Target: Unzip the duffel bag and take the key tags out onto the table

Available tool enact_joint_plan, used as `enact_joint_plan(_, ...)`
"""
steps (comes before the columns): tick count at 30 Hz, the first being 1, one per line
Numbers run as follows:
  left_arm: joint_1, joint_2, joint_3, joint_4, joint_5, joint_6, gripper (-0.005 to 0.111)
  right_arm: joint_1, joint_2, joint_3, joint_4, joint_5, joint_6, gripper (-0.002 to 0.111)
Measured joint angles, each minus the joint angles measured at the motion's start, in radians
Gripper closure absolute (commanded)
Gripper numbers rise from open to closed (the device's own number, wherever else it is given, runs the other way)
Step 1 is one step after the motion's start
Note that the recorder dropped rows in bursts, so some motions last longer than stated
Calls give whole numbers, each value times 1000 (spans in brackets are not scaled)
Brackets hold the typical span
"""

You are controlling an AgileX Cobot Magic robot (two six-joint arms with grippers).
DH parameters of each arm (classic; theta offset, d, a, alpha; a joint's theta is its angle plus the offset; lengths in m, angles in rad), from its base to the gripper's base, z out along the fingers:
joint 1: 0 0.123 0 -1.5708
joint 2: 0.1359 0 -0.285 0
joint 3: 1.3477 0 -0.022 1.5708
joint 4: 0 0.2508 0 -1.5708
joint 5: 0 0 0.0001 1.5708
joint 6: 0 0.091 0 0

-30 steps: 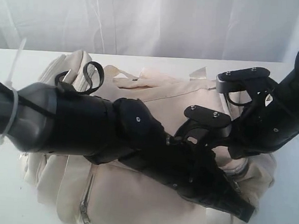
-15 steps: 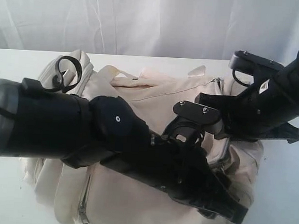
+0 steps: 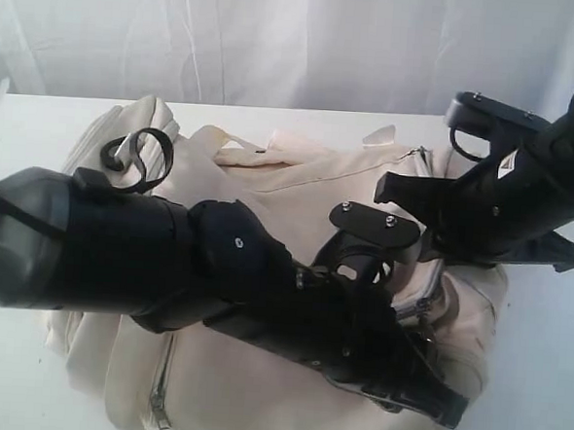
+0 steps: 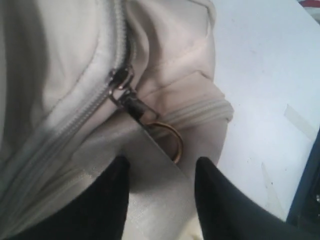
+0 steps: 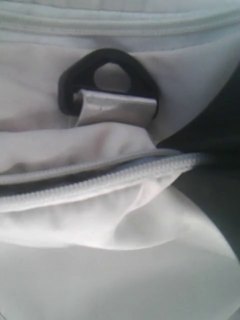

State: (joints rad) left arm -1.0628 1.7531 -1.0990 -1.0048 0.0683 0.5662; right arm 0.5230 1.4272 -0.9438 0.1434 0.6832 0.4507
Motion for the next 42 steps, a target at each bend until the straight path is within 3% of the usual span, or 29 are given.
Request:
enact_joint_plan(11,3,0,0,79,20,4,98,4,-28,0,-132,79,0,108)
enact_joint_plan(28,73,0,30,81,-25,11,99,8,-90,0,-216,139,0,108)
enact_joint_plan(42,79,-91,31,81,30,11,99,8,-90,-41,-232,205,-125,108)
